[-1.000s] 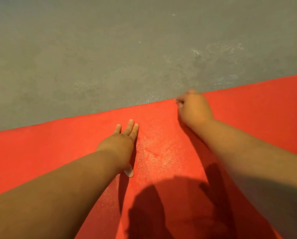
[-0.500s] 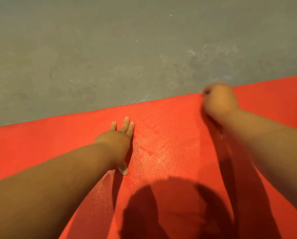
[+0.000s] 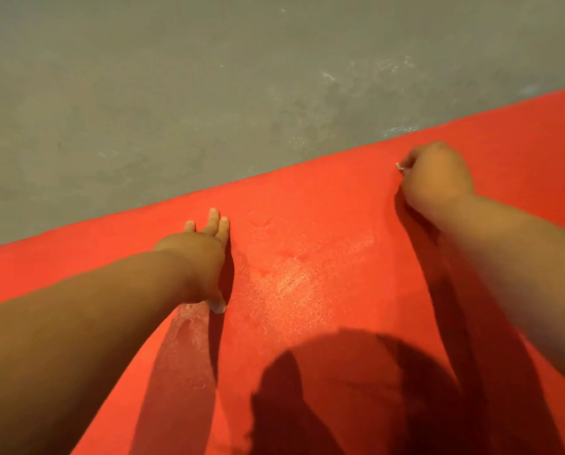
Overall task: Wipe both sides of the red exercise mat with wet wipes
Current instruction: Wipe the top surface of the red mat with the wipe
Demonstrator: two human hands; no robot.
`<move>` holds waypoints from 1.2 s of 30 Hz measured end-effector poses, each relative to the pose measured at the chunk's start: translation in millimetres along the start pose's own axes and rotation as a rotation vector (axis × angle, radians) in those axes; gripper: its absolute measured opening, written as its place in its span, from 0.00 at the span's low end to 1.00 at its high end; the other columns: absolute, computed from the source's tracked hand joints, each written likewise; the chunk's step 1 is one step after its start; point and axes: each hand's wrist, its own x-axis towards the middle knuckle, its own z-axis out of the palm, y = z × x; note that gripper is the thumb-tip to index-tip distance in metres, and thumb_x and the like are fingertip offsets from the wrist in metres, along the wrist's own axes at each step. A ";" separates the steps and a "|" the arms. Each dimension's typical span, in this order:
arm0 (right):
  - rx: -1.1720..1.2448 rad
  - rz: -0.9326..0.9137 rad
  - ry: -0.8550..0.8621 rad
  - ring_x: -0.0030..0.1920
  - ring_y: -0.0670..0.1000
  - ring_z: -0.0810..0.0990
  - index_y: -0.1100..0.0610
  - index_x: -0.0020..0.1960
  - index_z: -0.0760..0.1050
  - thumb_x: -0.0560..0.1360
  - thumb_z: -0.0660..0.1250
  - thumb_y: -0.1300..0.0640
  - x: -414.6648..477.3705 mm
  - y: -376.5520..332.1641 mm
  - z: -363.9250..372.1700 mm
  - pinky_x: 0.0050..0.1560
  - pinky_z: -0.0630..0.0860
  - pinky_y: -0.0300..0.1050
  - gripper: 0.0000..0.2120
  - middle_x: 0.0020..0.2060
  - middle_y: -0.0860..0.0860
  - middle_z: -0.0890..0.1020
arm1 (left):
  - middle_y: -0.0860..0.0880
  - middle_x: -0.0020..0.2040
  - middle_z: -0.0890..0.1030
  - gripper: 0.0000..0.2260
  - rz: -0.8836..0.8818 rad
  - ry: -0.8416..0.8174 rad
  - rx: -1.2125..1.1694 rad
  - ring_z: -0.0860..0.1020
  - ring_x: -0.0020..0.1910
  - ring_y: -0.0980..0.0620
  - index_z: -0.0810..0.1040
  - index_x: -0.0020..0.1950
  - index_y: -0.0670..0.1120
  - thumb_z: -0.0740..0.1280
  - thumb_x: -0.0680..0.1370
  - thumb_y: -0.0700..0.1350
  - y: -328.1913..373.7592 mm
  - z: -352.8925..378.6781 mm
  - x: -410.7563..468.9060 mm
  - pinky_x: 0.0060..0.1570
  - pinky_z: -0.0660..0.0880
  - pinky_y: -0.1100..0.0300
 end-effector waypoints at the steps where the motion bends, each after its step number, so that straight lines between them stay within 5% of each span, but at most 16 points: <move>1: -0.064 0.071 -0.008 0.51 0.65 0.78 0.65 0.52 0.79 0.73 0.62 0.66 -2.4 3.9 -4.6 0.51 0.74 0.53 0.10 0.51 0.65 0.79 | 0.45 0.77 0.34 0.64 -0.011 -0.004 0.021 0.50 0.77 0.38 0.32 0.76 0.43 0.78 0.62 0.59 3.0 -1.9 0.5 0.69 0.63 0.46; 4: -0.171 -0.277 -0.137 0.53 0.60 0.76 0.61 0.52 0.76 0.74 0.59 0.65 -66.7 -35.8 -0.6 0.51 0.73 0.48 0.10 0.51 0.59 0.76 | 0.44 0.77 0.35 0.64 -0.031 -0.002 0.053 0.51 0.76 0.37 0.34 0.77 0.41 0.79 0.62 0.58 7.1 -4.0 1.9 0.68 0.64 0.45; 8: -0.094 -0.976 -0.601 0.56 0.54 0.73 0.56 0.55 0.74 0.75 0.58 0.61 -154.8 -58.2 -0.2 0.55 0.73 0.50 0.11 0.52 0.53 0.74 | 0.44 0.77 0.35 0.64 -0.020 0.006 0.046 0.51 0.76 0.37 0.33 0.76 0.42 0.79 0.62 0.58 2.1 0.5 3.8 0.69 0.63 0.46; 10: -0.141 -0.876 -0.513 0.56 0.55 0.74 0.56 0.55 0.76 0.77 0.58 0.59 -126.6 -38.7 -4.3 0.56 0.72 0.50 0.10 0.52 0.53 0.75 | 0.44 0.77 0.35 0.64 -0.038 0.004 0.057 0.51 0.76 0.36 0.33 0.76 0.42 0.79 0.62 0.57 4.9 -0.7 6.1 0.70 0.62 0.45; 15: -0.195 -0.043 -0.138 0.54 0.65 0.77 0.67 0.53 0.76 0.76 0.61 0.64 -28.3 17.5 -21.3 0.53 0.72 0.53 0.10 0.53 0.67 0.78 | 0.44 0.78 0.37 0.63 -0.028 0.017 0.076 0.52 0.76 0.37 0.34 0.77 0.42 0.79 0.62 0.57 2.6 -0.3 3.8 0.69 0.62 0.47; 18: -0.156 -0.364 -0.246 0.52 0.60 0.77 0.59 0.51 0.76 0.74 0.61 0.64 -83.4 -12.6 -4.4 0.51 0.72 0.49 0.08 0.51 0.58 0.76 | 0.42 0.78 0.41 0.60 0.018 0.043 0.157 0.58 0.75 0.39 0.38 0.78 0.41 0.77 0.64 0.59 3.2 0.4 0.0 0.68 0.65 0.49; 22: -0.099 -0.955 -0.665 0.52 0.53 0.75 0.55 0.52 0.76 0.75 0.60 0.62 -176.1 -22.2 -3.8 0.53 0.74 0.48 0.09 0.50 0.51 0.75 | 0.34 0.77 0.45 0.54 0.127 0.019 0.229 0.61 0.74 0.37 0.39 0.77 0.40 0.73 0.69 0.59 30.1 4.1 -20.5 0.68 0.67 0.50; 24: -0.078 -0.826 -0.537 0.53 0.55 0.76 0.56 0.52 0.76 0.76 0.60 0.61 -151.3 -5.3 -10.0 0.54 0.73 0.47 0.09 0.51 0.53 0.76 | 0.30 0.75 0.42 0.57 0.151 -0.029 0.216 0.54 0.74 0.32 0.37 0.77 0.39 0.75 0.68 0.59 54.2 5.5 -34.4 0.69 0.63 0.46; 28: -0.159 -0.201 -0.244 0.55 0.64 0.77 0.65 0.52 0.76 0.75 0.61 0.65 -67.8 42.8 -25.2 0.52 0.72 0.51 0.09 0.53 0.65 0.78 | 0.31 0.75 0.38 0.55 0.264 -0.041 0.211 0.49 0.75 0.30 0.35 0.76 0.39 0.74 0.70 0.57 98.0 16.4 -53.3 0.68 0.65 0.41; 30: -0.183 -0.123 -0.206 0.54 0.65 0.76 0.67 0.53 0.75 0.76 0.60 0.65 -74.1 42.2 -28.0 0.52 0.72 0.52 0.09 0.53 0.66 0.77 | 0.32 0.75 0.37 0.55 0.328 -0.051 0.233 0.47 0.75 0.32 0.35 0.76 0.39 0.74 0.70 0.57 117.5 22.1 -64.1 0.66 0.67 0.40; 33: -0.077 -0.322 -0.235 0.52 0.61 0.75 0.61 0.50 0.74 0.74 0.59 0.66 -145.9 19.6 -12.8 0.50 0.71 0.49 0.07 0.48 0.58 0.75 | 0.32 0.74 0.36 0.57 0.339 -0.081 0.233 0.44 0.75 0.30 0.35 0.76 0.38 0.74 0.69 0.59 139.4 30.7 -78.5 0.69 0.63 0.41; 36: 0.000 -0.830 -0.542 0.48 0.54 0.75 0.54 0.45 0.72 0.72 0.63 0.63 -223.0 18.5 -4.9 0.46 0.73 0.46 0.05 0.44 0.51 0.74 | 0.30 0.73 0.33 0.63 0.287 -0.116 0.199 0.37 0.72 0.27 0.32 0.74 0.36 0.76 0.65 0.61 154.7 46.4 -74.0 0.70 0.59 0.38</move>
